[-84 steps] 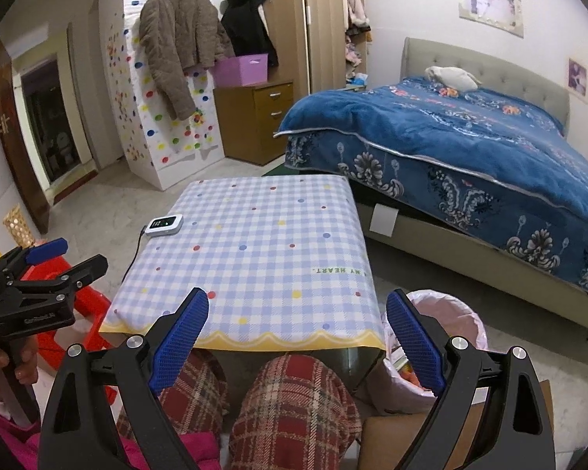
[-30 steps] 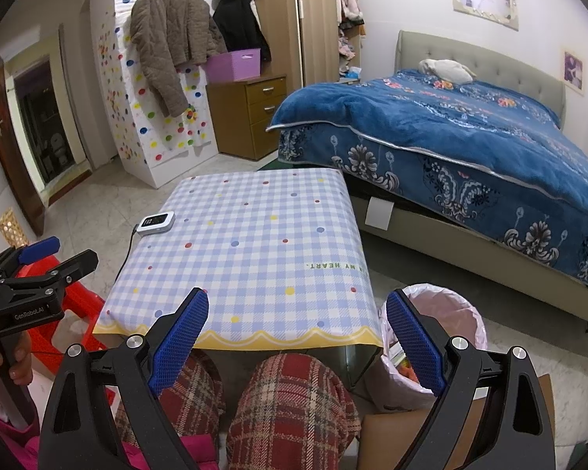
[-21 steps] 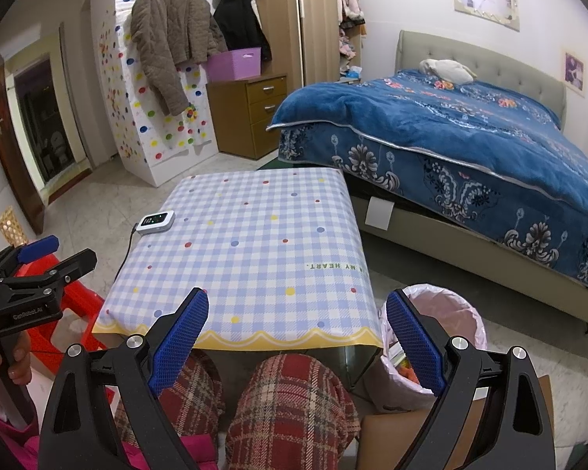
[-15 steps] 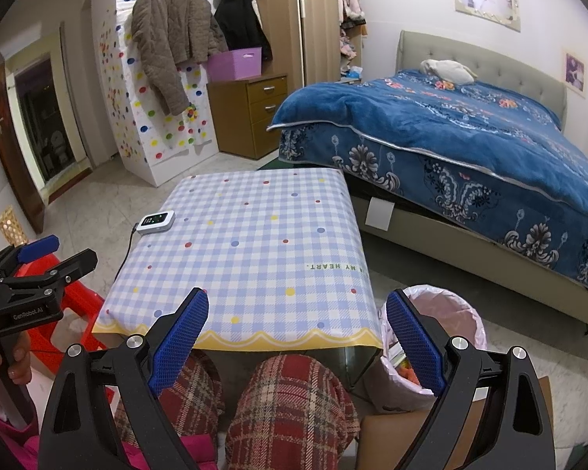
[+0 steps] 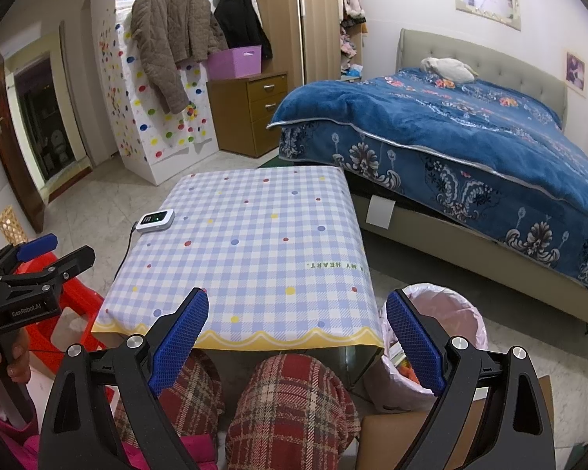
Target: Collect trash
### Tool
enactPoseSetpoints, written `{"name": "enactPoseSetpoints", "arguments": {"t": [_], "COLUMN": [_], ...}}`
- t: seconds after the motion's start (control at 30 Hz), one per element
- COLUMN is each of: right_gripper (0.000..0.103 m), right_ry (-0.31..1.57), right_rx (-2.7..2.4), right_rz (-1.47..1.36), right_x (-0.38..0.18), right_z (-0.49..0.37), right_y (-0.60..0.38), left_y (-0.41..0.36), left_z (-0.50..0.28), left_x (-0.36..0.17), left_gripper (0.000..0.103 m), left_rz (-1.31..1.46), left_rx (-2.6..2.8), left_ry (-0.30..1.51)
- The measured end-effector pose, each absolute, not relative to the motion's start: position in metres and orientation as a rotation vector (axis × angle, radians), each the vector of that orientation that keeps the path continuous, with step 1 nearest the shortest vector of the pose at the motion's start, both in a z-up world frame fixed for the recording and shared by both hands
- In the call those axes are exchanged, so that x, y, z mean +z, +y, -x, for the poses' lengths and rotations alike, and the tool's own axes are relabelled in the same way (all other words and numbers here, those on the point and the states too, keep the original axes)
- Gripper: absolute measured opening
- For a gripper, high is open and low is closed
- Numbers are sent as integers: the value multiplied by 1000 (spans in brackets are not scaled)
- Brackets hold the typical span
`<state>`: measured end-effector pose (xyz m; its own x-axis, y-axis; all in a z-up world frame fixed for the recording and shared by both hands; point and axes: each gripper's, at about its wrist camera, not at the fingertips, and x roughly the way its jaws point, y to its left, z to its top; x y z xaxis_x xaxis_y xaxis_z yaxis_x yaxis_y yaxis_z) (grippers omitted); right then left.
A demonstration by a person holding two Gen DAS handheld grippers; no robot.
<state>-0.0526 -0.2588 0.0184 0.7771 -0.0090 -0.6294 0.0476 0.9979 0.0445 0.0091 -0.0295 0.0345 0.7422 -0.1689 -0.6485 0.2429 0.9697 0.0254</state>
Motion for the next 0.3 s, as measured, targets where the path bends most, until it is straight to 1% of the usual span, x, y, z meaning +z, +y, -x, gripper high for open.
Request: {"name": "enactPoseSetpoints", "arguments": {"t": [0.2,0.3], "right_gripper": [91,94], "right_ry": [675,660], "right_rx": [-36,-40], "right_rz": [-74,-92], "right_x": [13,1], "right_z": [51,51], "right_y": [-263,-277], "left_y": [-32,-35], "left_z": [-15,-20], "left_x": [27,19], "left_gripper": [96,96], "left_rz": [-123,-113], "left_rx": [-223,-240], "left_ry": [719,736]}}
